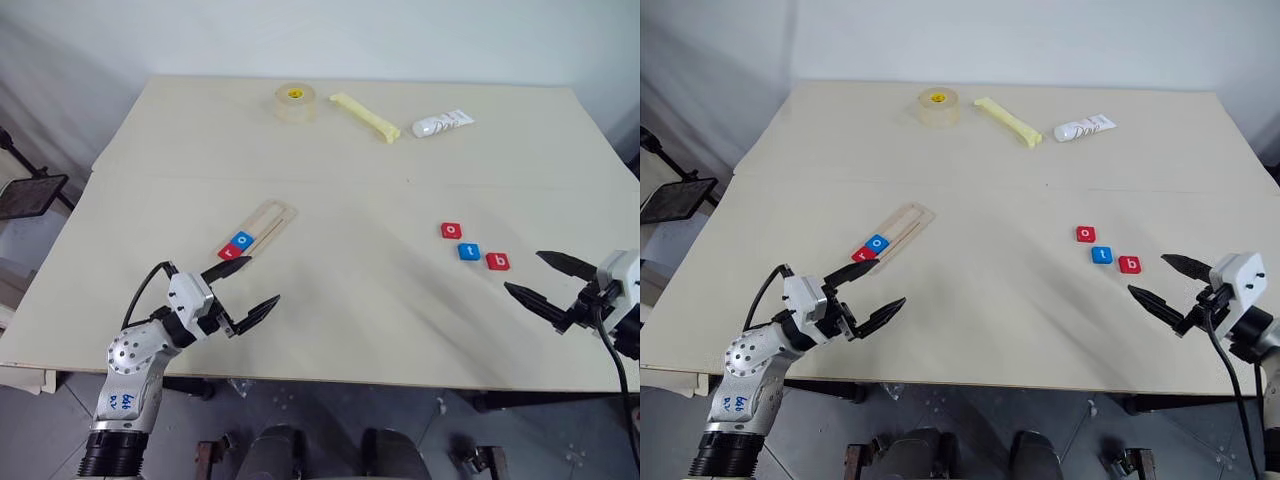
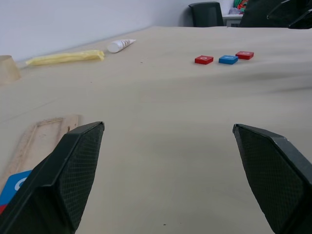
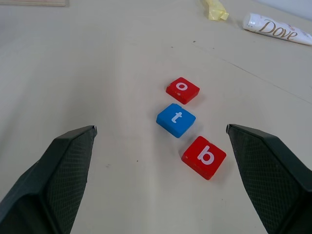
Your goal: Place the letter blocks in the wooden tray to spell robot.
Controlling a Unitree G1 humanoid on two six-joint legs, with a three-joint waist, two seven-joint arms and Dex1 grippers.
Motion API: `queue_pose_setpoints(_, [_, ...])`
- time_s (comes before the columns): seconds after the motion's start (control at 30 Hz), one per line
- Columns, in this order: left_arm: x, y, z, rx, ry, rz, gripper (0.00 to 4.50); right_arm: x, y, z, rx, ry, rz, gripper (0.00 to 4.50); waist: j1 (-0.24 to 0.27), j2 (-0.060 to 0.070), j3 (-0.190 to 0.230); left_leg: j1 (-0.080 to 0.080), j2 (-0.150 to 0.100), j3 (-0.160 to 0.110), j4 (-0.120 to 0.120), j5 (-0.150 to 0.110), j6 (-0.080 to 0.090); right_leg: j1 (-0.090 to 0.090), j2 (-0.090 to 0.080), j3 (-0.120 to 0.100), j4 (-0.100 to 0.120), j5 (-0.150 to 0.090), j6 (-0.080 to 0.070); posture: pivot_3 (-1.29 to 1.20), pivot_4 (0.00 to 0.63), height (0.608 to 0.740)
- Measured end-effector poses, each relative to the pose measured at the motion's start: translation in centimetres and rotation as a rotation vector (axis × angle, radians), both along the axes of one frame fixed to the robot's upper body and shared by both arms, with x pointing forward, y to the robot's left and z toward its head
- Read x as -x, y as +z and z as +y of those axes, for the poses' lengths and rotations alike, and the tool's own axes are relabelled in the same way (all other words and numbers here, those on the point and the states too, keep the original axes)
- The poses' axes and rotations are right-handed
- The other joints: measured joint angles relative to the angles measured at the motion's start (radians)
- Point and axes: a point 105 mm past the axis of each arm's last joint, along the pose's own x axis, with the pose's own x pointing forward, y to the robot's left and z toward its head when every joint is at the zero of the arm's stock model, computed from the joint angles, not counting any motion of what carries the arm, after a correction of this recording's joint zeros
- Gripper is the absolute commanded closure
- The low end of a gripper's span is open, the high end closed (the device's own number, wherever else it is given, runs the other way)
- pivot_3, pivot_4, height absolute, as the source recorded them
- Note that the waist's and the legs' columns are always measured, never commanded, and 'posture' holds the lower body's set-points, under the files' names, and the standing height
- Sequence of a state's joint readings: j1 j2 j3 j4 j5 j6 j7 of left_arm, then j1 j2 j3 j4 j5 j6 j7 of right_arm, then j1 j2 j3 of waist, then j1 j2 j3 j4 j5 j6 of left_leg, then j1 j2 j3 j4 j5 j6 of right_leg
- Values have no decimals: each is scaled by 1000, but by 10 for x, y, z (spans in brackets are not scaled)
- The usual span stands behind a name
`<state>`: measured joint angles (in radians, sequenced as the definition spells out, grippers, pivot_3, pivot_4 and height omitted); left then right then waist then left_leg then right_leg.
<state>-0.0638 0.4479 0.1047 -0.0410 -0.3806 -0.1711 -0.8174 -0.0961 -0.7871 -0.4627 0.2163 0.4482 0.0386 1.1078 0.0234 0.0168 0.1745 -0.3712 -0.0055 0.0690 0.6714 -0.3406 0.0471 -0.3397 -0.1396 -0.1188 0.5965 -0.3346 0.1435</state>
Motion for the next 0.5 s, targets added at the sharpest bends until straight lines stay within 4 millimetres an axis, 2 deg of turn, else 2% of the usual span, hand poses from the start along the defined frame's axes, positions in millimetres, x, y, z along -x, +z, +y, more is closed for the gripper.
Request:
queue_pose_setpoints(0.37, [1, 8, 0, -1, 27, -8, 0, -3, -4, 2, 4, 9, 6, 39, 0, 0, 0, 0, 0, 0, 1, 0, 0, 0, 0, 0, 0, 0, 0, 0, 150, 740])
queue_pose_setpoints(0.5, [5, 4, 12, -25, 57, 19, 0, -4, -4, 2, 3, 11, 7, 39, 0, 0, 0, 0, 0, 0, 1, 0, 0, 0, 0, 0, 0, 0, 0, 0, 150, 740])
